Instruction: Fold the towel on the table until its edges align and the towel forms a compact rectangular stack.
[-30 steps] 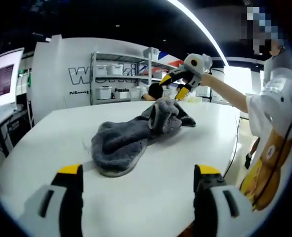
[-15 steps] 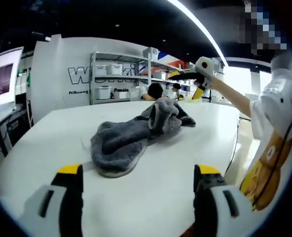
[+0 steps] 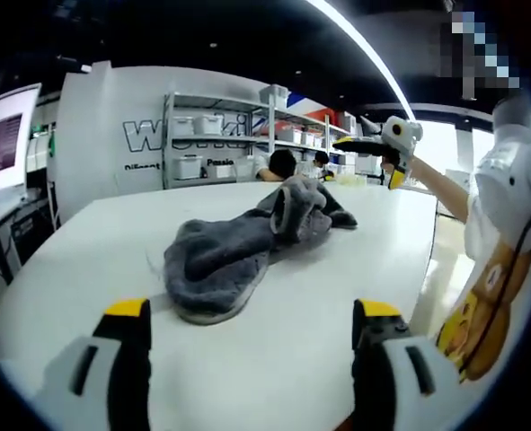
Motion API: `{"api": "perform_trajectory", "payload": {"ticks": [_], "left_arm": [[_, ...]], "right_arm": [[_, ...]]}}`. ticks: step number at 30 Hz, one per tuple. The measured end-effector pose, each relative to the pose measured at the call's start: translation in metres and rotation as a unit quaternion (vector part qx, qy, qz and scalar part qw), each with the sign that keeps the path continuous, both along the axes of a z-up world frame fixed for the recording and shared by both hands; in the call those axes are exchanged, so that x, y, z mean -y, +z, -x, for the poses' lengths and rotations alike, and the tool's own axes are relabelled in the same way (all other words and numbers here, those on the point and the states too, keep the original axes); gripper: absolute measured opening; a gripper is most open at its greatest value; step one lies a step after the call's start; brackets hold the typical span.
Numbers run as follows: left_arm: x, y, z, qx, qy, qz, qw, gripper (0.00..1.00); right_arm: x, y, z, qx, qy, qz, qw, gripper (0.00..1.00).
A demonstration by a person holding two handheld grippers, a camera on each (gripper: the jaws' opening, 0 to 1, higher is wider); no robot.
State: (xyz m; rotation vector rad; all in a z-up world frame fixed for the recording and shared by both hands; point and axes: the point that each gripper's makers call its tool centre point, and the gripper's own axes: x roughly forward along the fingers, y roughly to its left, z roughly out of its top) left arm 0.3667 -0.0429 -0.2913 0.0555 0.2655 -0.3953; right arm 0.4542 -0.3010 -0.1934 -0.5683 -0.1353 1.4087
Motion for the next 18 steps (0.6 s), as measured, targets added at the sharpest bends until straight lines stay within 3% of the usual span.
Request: {"api": "perform_trajectory", "payload": {"ticks": [10, 12, 18], "left_arm": [[0.005, -0.001, -0.004, -0.004, -0.004, -0.003, 1.0000, 0.98], [0.006, -0.001, -0.004, -0.004, -0.004, -0.003, 1.0000, 0.98], [0.010, -0.003, -0.006, -0.009, -0.008, -0.005, 0.9999, 0.98]], "right_arm": [[0.032, -0.014, 0.004, -0.041, -0.054, -0.045, 0.9967, 0.99], [0.043, -0.022, 0.002, -0.060, -0.070, -0.056, 0.9942, 0.99], [0.061, -0.039, -0.002, -0.082, -0.104, -0.062, 0.9893, 0.99]]}}
